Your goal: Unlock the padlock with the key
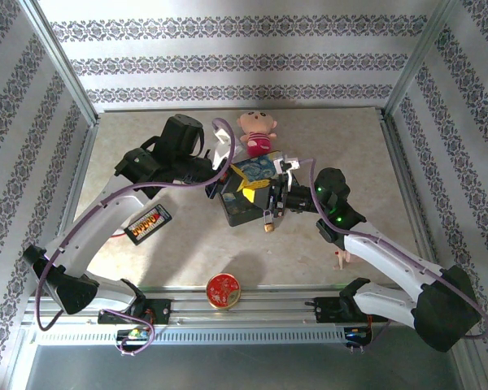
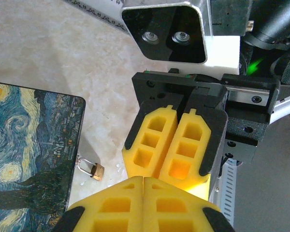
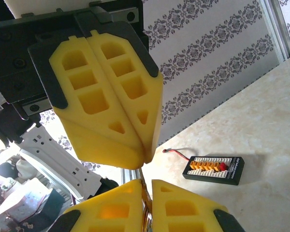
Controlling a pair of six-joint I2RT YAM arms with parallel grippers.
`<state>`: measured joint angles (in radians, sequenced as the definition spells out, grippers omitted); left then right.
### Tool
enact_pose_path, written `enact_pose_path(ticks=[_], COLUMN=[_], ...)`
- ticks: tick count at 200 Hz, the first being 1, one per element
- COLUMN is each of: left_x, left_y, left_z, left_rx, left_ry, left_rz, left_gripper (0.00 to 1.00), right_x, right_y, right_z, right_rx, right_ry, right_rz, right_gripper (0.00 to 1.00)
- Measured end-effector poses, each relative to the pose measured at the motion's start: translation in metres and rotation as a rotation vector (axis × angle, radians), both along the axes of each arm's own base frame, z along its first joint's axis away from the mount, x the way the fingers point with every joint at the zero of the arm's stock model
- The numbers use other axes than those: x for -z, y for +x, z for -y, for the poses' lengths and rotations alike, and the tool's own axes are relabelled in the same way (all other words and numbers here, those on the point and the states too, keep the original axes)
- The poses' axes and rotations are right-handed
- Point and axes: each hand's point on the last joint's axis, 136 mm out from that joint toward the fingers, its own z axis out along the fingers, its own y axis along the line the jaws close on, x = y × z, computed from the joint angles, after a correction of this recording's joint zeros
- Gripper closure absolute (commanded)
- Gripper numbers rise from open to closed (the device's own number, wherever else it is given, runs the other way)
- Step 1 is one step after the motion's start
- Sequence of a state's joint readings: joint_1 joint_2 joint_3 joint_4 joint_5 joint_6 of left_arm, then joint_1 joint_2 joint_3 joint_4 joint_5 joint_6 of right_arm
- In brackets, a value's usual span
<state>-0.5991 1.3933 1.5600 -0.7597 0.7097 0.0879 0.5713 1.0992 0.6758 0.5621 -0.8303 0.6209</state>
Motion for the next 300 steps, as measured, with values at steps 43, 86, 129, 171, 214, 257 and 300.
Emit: enact_pose_path(ticks=[43, 86, 129, 171, 214, 257, 300], left_x=[0.0, -0.005, -0.005, 0.0, 0.002, 0.01, 0.071], left_y=[0.0, 0.001, 0.003, 0.01, 0.026, 0.048, 0.067], left_z=[0.001, 0.001, 0.001, -0.001, -0.019, -0.041, -0.046], left_rx=[-0.001, -0.007, -0.01, -0.053, -0.204, -0.415, -0.641], left_ry=[-0.018, -0.04, -0.053, -0.058, -0.051, -0.045, 0.059], left_rz=[-0.019, -0.015, -0.023, -0.021, 0.03, 0.074, 0.001], left_gripper=[1.0, 1.0, 1.0, 0.32, 0.01, 0.01, 0.01], right_x=[0.001, -0.004, -0.004, -0.002, 0.002, 0.032, 0.072], right_y=[0.0, -0.001, 0.0, 0.004, 0.027, 0.055, 0.064], right_z=[0.002, 0.005, 0.005, 0.011, 0.036, 0.078, 0.126], right_rx=[0.011, 0.02, 0.028, 0.085, 0.239, 0.411, 0.634], right_ry=[0.003, 0.013, 0.014, 0.018, 0.021, -0.024, -0.143], right_rz=[0.004, 0.017, 0.018, 0.018, -0.024, -0.203, -0.369], right_gripper=[0.86, 0.96, 1.0, 1.0, 1.0, 1.0, 1.0])
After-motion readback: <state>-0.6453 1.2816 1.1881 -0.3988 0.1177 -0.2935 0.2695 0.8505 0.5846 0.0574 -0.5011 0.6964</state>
